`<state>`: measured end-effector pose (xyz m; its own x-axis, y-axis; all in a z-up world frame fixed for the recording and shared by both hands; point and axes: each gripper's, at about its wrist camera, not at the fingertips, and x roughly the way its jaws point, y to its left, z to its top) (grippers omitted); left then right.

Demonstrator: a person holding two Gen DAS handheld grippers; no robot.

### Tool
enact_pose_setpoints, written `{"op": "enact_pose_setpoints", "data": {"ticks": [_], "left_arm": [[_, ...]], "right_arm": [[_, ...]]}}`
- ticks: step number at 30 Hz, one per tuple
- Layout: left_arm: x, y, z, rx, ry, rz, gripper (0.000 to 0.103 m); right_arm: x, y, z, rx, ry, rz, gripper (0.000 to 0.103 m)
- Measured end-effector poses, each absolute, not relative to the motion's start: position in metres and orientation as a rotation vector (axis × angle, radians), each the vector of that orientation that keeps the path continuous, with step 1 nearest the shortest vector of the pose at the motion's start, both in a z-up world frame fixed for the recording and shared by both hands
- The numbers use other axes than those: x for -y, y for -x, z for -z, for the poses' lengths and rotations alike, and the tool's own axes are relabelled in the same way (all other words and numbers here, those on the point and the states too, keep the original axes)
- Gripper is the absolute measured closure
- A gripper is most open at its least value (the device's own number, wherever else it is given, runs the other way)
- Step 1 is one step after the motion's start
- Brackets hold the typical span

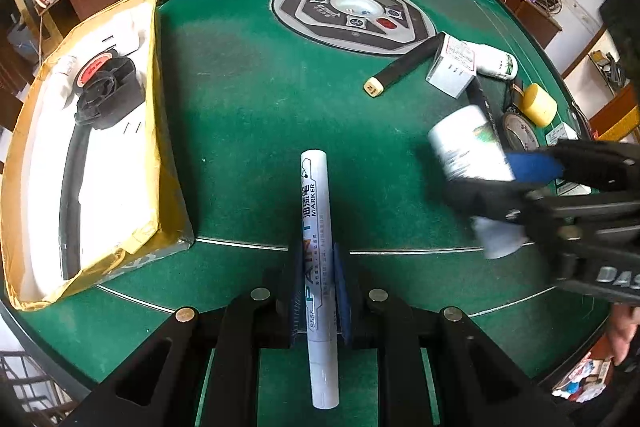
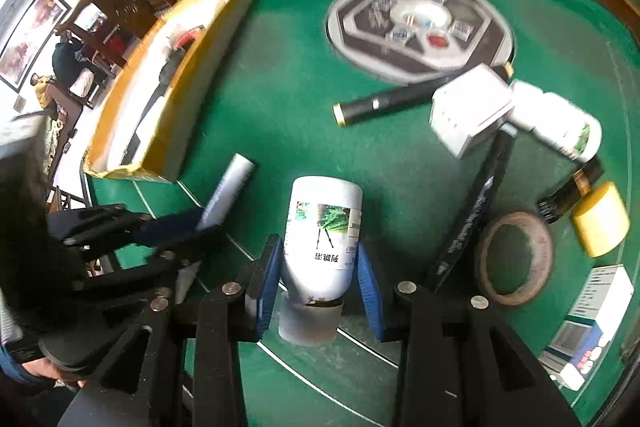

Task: Organize rigid objects
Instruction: 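Grasp the white paint marker with the left tool while the right tool grasps a green-labelled white bottle, then lift and carry the paint marker and white bottle over the tray with both tools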

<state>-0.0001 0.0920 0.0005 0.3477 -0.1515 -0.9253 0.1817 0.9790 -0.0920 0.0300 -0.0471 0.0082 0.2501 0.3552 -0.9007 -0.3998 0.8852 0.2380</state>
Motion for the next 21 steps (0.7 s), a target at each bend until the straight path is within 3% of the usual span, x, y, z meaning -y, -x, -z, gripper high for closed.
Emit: {"op": "enact_pose_setpoints", "data": {"ticks": [21], "left_arm": [[-0.085,0.008,0.001,-1.136,-0.055,0.175,0.089]], "right_arm": [[0.084,0.01,-0.019,-1.2,-0.077,-0.519,0.067]]}}
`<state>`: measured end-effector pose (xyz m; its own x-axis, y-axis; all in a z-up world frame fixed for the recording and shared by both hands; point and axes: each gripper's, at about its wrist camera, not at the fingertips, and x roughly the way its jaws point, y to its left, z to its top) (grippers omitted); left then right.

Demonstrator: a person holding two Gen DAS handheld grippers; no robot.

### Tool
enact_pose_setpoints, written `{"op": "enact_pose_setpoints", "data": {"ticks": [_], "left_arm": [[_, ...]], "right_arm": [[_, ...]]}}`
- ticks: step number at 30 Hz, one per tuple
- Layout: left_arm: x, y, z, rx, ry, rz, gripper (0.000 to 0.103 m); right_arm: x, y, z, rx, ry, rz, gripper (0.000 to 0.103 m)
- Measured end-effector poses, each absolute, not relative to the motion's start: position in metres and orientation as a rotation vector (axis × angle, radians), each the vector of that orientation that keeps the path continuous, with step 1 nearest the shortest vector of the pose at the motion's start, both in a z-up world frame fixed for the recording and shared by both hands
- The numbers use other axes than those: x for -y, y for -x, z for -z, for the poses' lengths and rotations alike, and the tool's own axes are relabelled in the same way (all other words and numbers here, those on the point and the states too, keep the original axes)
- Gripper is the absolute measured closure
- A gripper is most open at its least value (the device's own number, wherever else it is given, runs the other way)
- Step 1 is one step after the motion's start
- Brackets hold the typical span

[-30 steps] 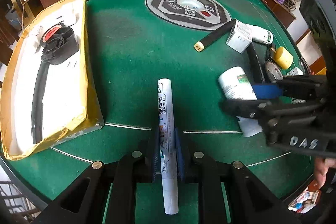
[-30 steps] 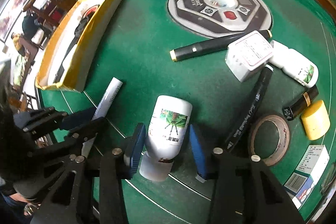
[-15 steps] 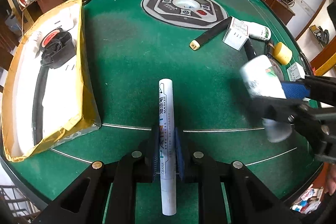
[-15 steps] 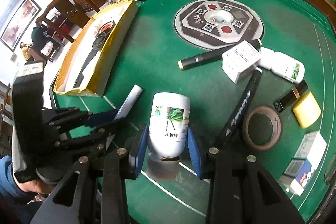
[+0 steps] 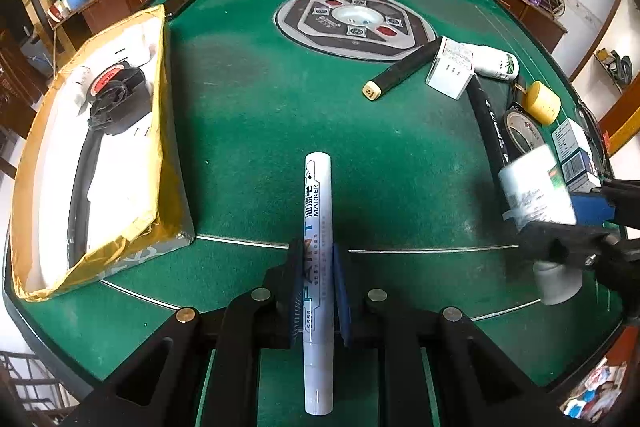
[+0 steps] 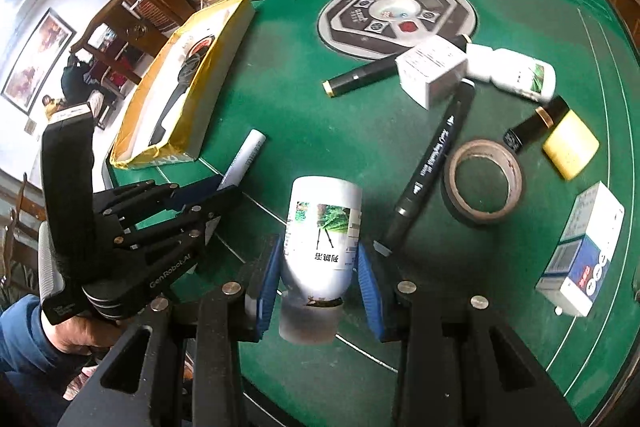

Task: Organize rigid objects
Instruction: 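Lift and carry the paint marker and white bottle over the tray with both tools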

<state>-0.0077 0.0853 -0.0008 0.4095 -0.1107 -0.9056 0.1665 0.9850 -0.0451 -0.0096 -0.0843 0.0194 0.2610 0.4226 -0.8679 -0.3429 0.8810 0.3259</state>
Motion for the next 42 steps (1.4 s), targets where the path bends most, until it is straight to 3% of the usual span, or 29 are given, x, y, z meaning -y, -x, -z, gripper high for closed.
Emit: {"op": "enact_pose_setpoints", "data": {"ticks": [14,42], "left_arm": [[-0.094,-0.006,-0.05,-1.061,0.002,0.245,0.089],[-0.107,0.011,-0.081,-1.0,0.106,0.229,0.089]], "right_arm": [[0.093,-0.012,-0.069,-1.044,-0.139,-0.51,0.067],[0.077,-0.012,-0.049,-1.114,-0.105,-0.545,0.067]]}}
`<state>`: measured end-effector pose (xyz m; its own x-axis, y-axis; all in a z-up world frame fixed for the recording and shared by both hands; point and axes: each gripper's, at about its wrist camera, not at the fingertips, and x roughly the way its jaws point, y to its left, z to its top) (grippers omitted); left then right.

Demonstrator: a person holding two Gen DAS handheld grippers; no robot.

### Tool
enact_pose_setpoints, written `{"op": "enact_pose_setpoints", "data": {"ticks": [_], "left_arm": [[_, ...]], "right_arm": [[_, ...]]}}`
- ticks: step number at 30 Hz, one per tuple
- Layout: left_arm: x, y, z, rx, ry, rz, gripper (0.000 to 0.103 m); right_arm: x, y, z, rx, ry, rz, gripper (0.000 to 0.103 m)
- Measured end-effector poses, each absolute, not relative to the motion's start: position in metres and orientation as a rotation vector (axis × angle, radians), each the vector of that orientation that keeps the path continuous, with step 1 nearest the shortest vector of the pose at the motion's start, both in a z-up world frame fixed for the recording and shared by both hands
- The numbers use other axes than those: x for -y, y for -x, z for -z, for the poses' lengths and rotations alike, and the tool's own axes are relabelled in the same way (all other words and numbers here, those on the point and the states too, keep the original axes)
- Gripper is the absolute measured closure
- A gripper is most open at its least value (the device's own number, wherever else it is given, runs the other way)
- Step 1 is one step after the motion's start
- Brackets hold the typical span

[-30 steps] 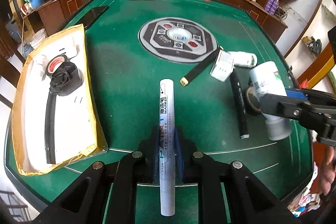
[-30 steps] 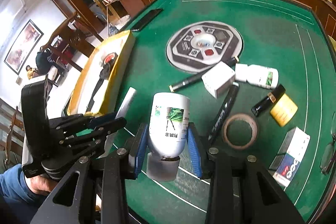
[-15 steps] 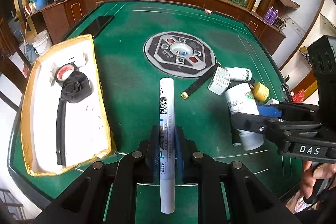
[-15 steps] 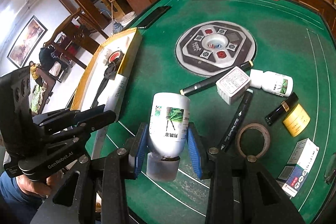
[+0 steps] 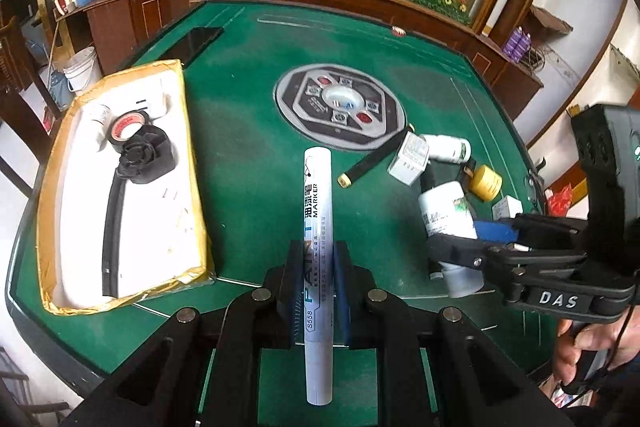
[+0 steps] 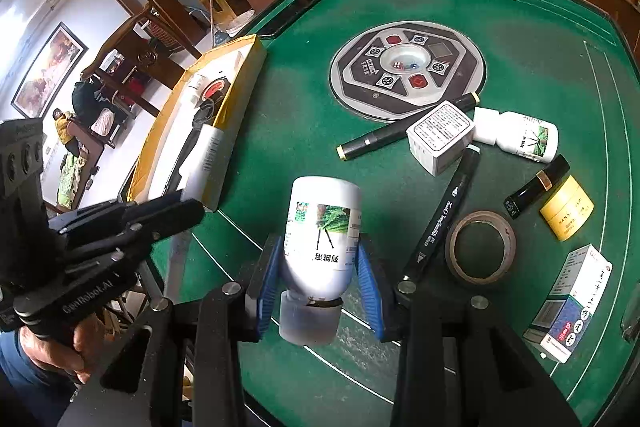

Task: Organize rigid objects
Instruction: 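Lift and carry the paint marker and white bottle over the tray with both tools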

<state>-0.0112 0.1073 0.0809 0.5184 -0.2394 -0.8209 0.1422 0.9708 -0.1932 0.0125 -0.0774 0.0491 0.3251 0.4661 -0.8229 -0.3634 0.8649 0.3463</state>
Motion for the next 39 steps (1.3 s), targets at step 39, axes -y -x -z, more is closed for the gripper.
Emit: {"op": "enact_pose_setpoints", "data": {"ticks": [39], "left_arm": [[-0.329,-0.046,-0.047,-1.034,0.312,0.037,0.089]], "right_arm": [[-0.162,-0.056,-0.051,-1.135,0.037,-0.767,0.067]]}}
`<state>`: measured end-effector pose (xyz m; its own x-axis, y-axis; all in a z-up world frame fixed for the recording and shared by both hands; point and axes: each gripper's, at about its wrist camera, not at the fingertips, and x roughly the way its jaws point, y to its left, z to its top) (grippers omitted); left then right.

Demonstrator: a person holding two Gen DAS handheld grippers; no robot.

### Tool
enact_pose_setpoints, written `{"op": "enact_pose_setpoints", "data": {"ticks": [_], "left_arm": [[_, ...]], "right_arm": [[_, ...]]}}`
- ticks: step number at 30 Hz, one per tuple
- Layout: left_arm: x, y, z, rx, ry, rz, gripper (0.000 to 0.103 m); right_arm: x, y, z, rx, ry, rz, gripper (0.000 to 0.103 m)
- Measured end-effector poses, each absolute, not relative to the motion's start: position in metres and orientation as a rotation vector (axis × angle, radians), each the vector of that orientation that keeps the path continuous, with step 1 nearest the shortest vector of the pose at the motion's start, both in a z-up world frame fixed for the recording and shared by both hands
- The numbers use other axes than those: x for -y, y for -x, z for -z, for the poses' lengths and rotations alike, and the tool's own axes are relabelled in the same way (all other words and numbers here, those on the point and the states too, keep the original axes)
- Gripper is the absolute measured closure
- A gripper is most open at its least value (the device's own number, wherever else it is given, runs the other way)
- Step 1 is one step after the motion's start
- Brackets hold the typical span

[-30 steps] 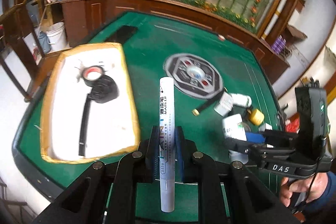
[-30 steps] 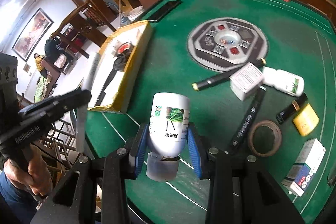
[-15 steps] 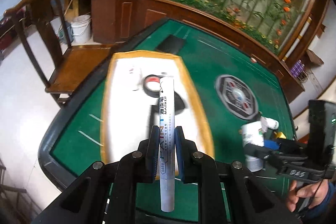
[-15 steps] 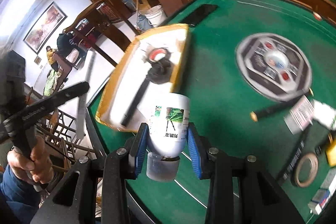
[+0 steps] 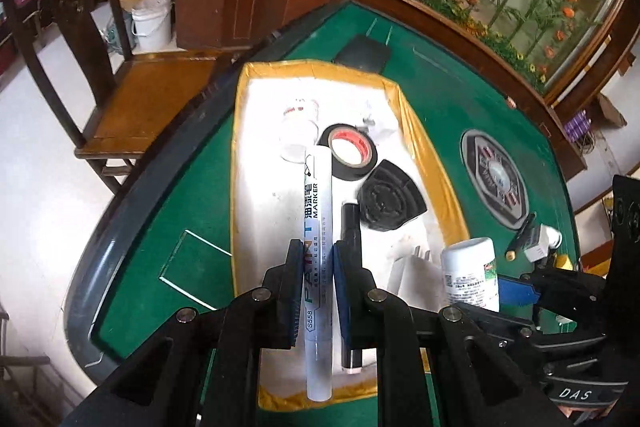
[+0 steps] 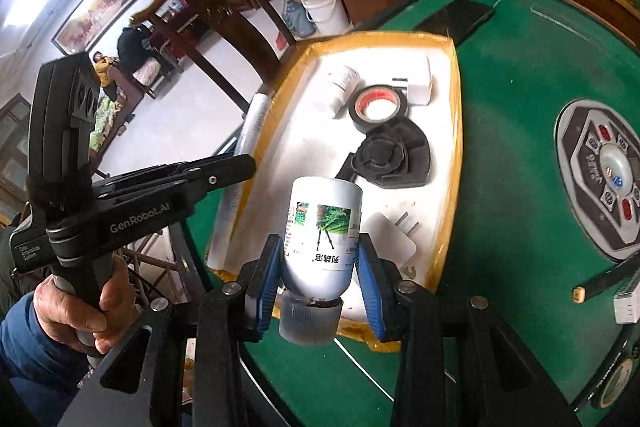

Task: Organize rigid objects
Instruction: 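Lift and carry the paint marker and white bottle over the tray with both tools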

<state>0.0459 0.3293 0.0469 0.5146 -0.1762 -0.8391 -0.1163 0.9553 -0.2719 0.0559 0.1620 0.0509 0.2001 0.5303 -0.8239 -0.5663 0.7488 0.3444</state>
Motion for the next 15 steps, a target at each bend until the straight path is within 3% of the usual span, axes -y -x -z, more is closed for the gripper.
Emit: {"op": "enact_pose_setpoints", "data": {"ticks": [8,15], "left_arm": [[-0.32,-0.048,-0.017,-1.097,0.262,0.07,0.089],[-0.321,-0.041,-0.021,-1.057,0.231,0.062,0.088]], "right_arm": [[-0.169,-0.073,-0.039,-1.165,0.013,-0.696,0.067],[-0.186,-0.089,-0.035,-1.181,0.01,-0.679,0.067]]}}
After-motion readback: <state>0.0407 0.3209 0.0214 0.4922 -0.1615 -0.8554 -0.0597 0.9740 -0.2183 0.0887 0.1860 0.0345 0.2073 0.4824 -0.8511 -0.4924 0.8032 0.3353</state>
